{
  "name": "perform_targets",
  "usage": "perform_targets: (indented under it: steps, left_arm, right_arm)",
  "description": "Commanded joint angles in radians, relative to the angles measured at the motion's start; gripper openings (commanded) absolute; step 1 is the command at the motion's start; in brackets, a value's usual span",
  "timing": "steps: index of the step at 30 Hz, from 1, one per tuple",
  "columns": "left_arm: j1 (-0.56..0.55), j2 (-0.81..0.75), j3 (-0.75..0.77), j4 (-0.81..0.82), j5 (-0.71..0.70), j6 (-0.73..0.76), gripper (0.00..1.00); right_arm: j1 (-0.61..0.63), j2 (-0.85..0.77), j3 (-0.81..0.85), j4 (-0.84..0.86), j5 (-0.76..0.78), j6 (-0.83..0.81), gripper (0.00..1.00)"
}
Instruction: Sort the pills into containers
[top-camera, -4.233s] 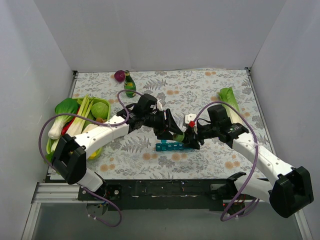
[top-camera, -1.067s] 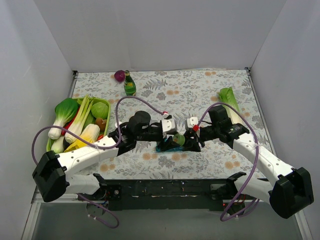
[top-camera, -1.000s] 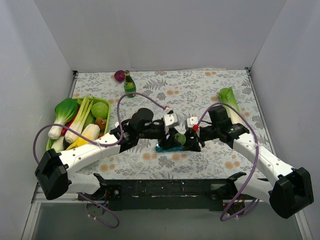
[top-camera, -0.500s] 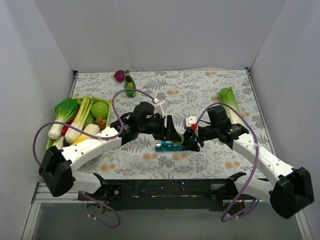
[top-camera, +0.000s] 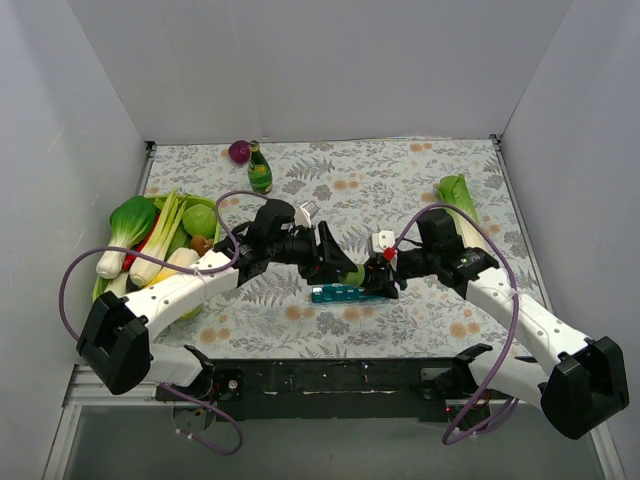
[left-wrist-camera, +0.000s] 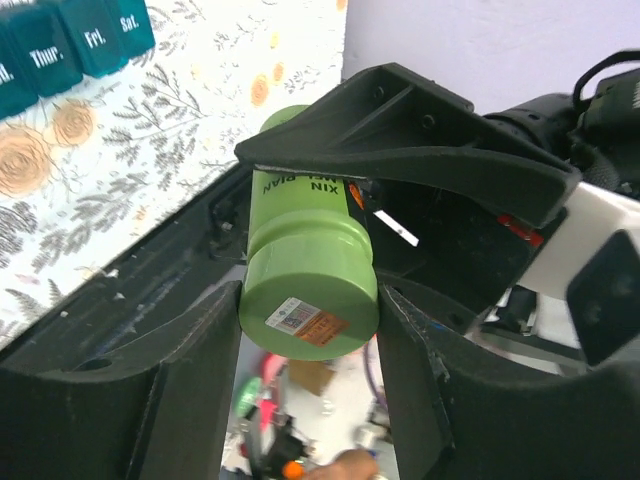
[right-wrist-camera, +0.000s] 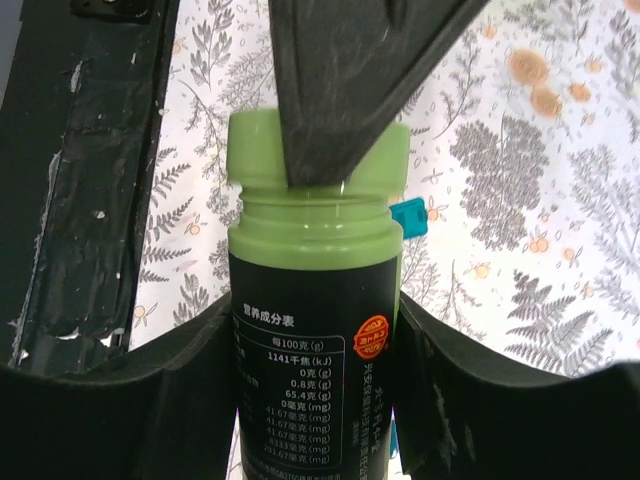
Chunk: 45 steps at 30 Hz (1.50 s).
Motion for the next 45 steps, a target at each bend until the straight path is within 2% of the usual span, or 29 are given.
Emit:
perform_targets:
  steps: [1, 6, 8, 11, 13, 15, 16, 17, 19, 23, 25, 28, 33, 35, 37, 38, 41, 45]
  left_arm:
    - [0.039, -0.013, -0.027, 0.091, 0.120, -0.239, 0.00]
    - [0.039, -0.014, -0.017, 0.100, 0.110, -0.373, 0.00]
    - [0.039, -0.030, 0.006, 0.076, 0.078, -0.347, 0.00]
    - [0.051, -0.060, 0.031, -0.025, 0.018, -0.234, 0.00]
    - [0.079, -0.085, 0.031, -0.114, -0.030, -0.096, 0.00]
    - [0.117, -0.123, 0.023, -0.212, -0.140, 0.028, 0.00]
    - [0.131, -0.131, 0.023, -0.254, -0.201, 0.158, 0.00]
    - [0.149, -0.135, 0.011, -0.295, -0.311, 0.205, 0.00]
    - [0.162, -0.114, -0.007, -0.366, -0.419, 0.331, 0.00]
    - [0.186, -0.013, -0.024, -0.385, -0.585, 0.432, 0.00]
    - [0.191, 0.064, 0.000, -0.375, -0.703, 0.468, 0.00]
    - [0.208, 0.177, 0.046, -0.363, -0.799, 0.526, 0.00]
    - [0.224, 0.332, 0.095, -0.361, -0.861, 0.609, 0.05]
    - [0.228, 0.374, 0.114, -0.366, -0.864, 0.614, 0.21]
    - [0.228, 0.383, 0.118, -0.360, -0.864, 0.621, 0.42]
    - [0.229, 0.388, 0.126, -0.360, -0.871, 0.623, 0.59]
    - [0.232, 0.394, 0.151, -0.377, -0.875, 0.630, 0.72]
    - [0.232, 0.363, 0.194, -0.404, -0.813, 0.644, 0.80]
  right_arm:
    - [-0.005, -0.020, 0.017, -0.041, 0.023, -0.020, 0.01]
    - [-0.005, -0.018, 0.013, -0.040, 0.044, -0.022, 0.01]
    - [-0.004, -0.017, 0.011, -0.038, 0.049, -0.023, 0.01]
    - [-0.005, -0.024, 0.013, -0.041, 0.053, -0.025, 0.01]
    - [-0.005, -0.032, 0.011, -0.041, 0.058, -0.023, 0.01]
    - [-0.005, -0.038, 0.010, -0.044, 0.066, -0.023, 0.01]
    - [-0.007, -0.040, 0.007, -0.046, 0.066, -0.025, 0.01]
    - [-0.007, -0.041, 0.007, -0.046, 0.067, -0.026, 0.01]
    - [-0.011, -0.038, 0.005, -0.046, 0.070, -0.023, 0.01]
    - [-0.022, -0.043, 0.002, -0.041, 0.075, -0.020, 0.01]
    - [-0.031, -0.046, 0.003, -0.040, 0.073, -0.017, 0.01]
    - [-0.037, -0.054, -0.001, -0.041, 0.072, -0.014, 0.01]
    - [-0.050, -0.072, -0.012, -0.030, 0.066, -0.006, 0.01]
    - [-0.053, -0.073, -0.012, -0.030, 0.063, -0.006, 0.01]
    - [-0.056, -0.075, -0.015, -0.029, 0.061, -0.005, 0.01]
    - [-0.056, -0.074, -0.015, -0.029, 0.061, -0.005, 0.01]
    - [-0.057, -0.075, -0.015, -0.027, 0.061, -0.003, 0.02]
    - [-0.062, -0.075, -0.015, -0.032, 0.050, -0.008, 0.03]
